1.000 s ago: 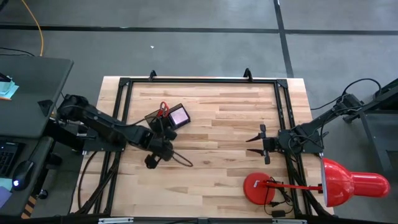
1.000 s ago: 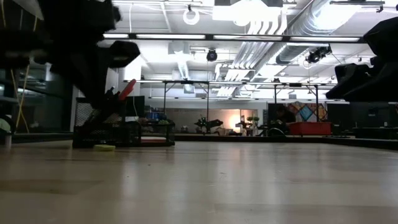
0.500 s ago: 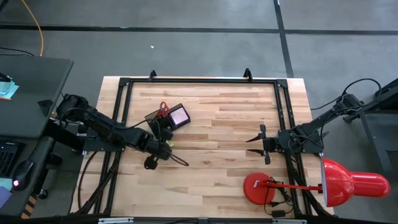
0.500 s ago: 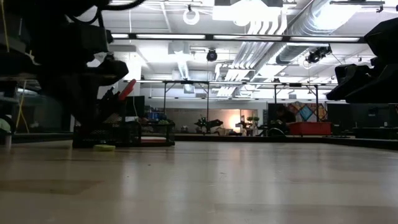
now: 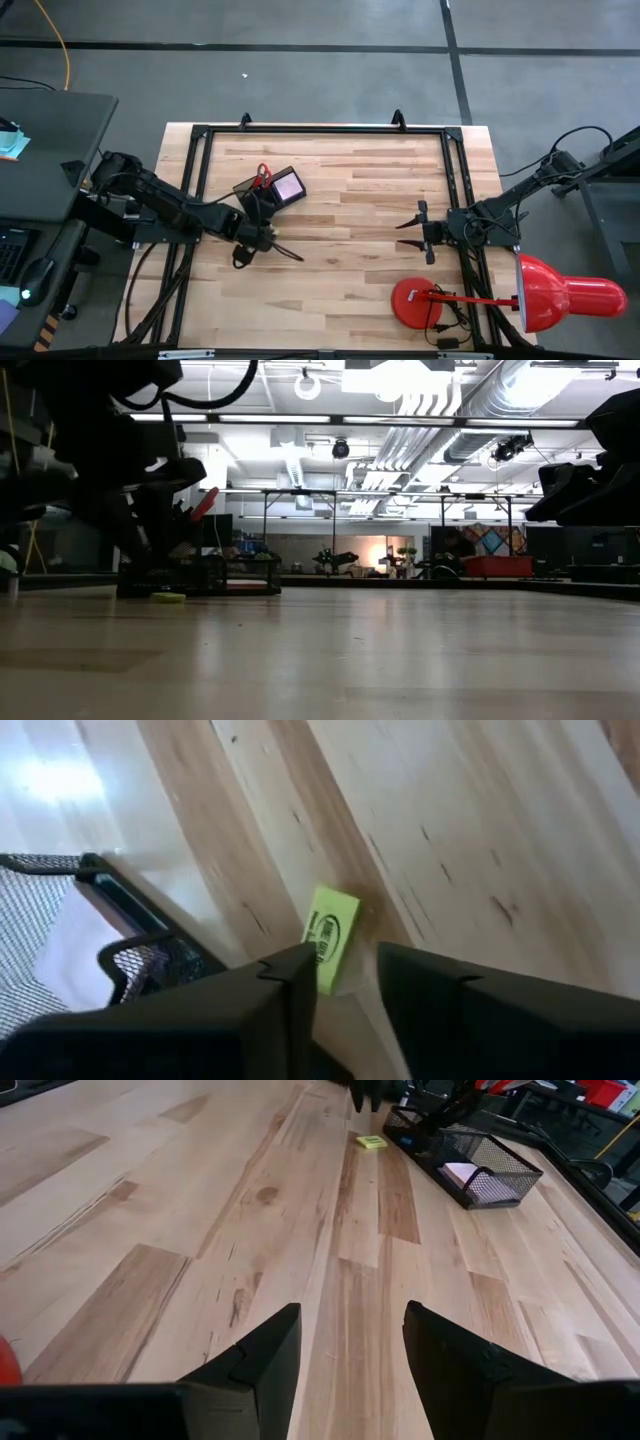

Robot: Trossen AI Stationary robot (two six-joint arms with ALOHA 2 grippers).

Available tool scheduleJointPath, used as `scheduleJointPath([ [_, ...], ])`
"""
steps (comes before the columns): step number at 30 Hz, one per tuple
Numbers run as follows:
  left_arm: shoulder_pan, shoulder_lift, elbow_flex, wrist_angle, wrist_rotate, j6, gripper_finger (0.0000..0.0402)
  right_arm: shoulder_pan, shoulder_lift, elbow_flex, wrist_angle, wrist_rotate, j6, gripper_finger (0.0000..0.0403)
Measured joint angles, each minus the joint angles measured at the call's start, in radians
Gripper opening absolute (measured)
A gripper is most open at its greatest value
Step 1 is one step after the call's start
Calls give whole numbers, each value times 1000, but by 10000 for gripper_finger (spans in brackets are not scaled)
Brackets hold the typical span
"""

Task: Pick and place office supplies into organizer
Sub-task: Put the eraser into the desk organizer

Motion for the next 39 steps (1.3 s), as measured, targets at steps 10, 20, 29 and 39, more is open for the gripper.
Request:
scheduleJointPath([
  [10,-30,20,0,26,-29,23,213,0,0,0,0,-2,0,169],
  [20,-31,20,0,58,-35,53,201,0,0,0,0,-2,0,169],
  [29,62,20,0,47,163,78,148,0,0,0,0,-3,0,169],
  [39,228,20,0,15,278,109,144,0,0,0,0,-4,0,169],
])
